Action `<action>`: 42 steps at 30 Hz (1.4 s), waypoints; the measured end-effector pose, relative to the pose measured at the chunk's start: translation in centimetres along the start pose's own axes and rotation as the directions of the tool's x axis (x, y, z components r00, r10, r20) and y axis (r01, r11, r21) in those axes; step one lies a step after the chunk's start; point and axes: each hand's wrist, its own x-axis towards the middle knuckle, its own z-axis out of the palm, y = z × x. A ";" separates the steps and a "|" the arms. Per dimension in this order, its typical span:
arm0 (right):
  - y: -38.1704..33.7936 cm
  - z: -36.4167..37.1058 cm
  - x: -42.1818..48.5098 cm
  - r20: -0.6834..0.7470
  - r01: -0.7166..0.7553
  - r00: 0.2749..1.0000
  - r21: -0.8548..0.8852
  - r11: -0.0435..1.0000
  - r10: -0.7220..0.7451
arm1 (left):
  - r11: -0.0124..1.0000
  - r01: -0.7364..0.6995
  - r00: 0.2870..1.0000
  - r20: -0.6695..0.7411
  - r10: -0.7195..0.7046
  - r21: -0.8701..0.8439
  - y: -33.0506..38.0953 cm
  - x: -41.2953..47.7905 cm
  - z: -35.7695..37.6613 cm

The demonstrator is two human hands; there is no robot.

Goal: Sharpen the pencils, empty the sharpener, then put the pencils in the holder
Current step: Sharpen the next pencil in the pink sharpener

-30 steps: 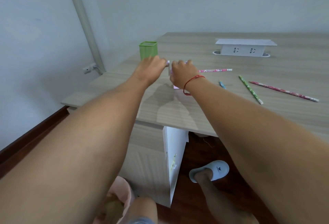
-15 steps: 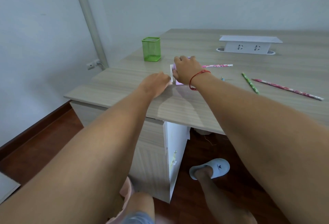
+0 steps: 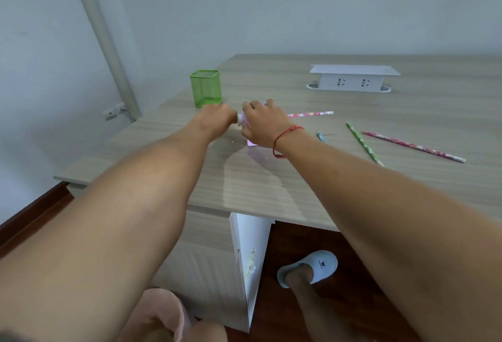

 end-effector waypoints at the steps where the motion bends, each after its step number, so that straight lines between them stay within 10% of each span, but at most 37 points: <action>1: 0.0 0.1 0.1 0.006 -0.016 1.000 0.020 1.000 0.016 | 1.000 0.000 1.000 -0.023 0.000 0.000 -0.4 0.3 -0.5; 17: -0.7 -1.0 0.6 0.083 -0.076 0.994 0.037 0.996 0.073 | 0.988 -0.034 0.954 -0.300 -0.012 -0.148 1.0 -5.4 -1.0; 27: 0.0 -0.5 0.2 0.045 -0.008 0.999 0.034 0.999 0.006 | 0.994 0.001 1.000 0.007 0.000 -0.107 2.4 -3.5 2.4; 37: 0.2 -0.6 -0.9 0.024 -0.053 0.999 0.217 0.975 0.049 | 0.984 0.146 0.989 -0.010 -0.148 -0.103 3.1 -2.0 2.5; 40: 1.7 -2.1 -2.0 0.148 -0.211 0.976 0.501 0.839 0.158 | 0.981 0.161 0.987 -0.010 -0.163 -0.106 2.9 -2.1 2.7; 42: 2.9 -2.6 -2.5 0.248 -0.300 0.944 0.372 0.879 0.218 | 0.980 0.164 0.986 0.006 -0.164 -0.113 2.7 -2.3 2.8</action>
